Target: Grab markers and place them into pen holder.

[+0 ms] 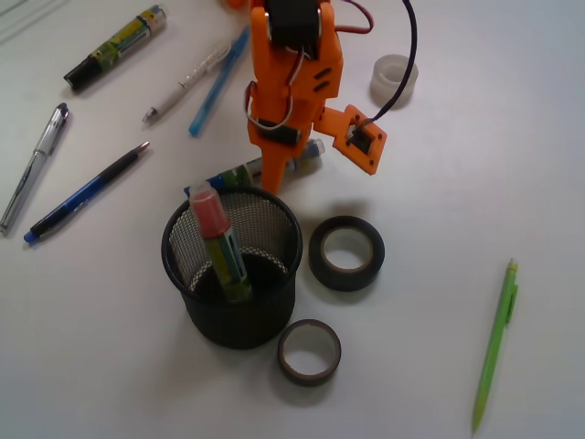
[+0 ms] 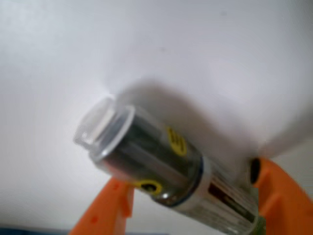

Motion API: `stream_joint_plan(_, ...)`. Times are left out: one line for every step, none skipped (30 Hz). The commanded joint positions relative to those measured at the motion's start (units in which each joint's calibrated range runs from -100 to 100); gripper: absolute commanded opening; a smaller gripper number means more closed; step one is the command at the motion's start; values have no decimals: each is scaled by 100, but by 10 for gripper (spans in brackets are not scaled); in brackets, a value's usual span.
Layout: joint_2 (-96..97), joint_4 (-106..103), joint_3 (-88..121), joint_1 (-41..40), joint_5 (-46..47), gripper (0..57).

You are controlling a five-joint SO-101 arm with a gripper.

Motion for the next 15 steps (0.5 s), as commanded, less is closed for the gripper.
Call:
stream_joint_plan(-7,-137,21,-2,-20,154)
stream_joint_plan(-7,-172,21,-25,-20,120)
stream_joint_plan(-7,-189,21,-39,-20,85)
stream_joint_plan(-7,-189,21,-39,-20,49)
stream_joint_plan(1,-189,21,-54,-20,10)
stream_joint_plan(1,-189,21,-69,-15,1)
stream_joint_plan(1,-198,21,-84,-15,8)
stream_joint_plan(1,-198,21,-92,-15,7)
stream_joint_plan(-7,-198,21,-92,-15,5)
stream_joint_plan(-7,-198,21,-99,-10,5)
stream_joint_plan(-16,-198,21,-99,-10,5)
stream_joint_plan(-24,-198,12,-129,-10,5)
stream_joint_plan(-50,-180,-42,-167,-5,5)
stream_joint_plan(-75,-163,-97,-189,-5,5)
stream_joint_plan(-126,-163,-142,-241,-5,5)
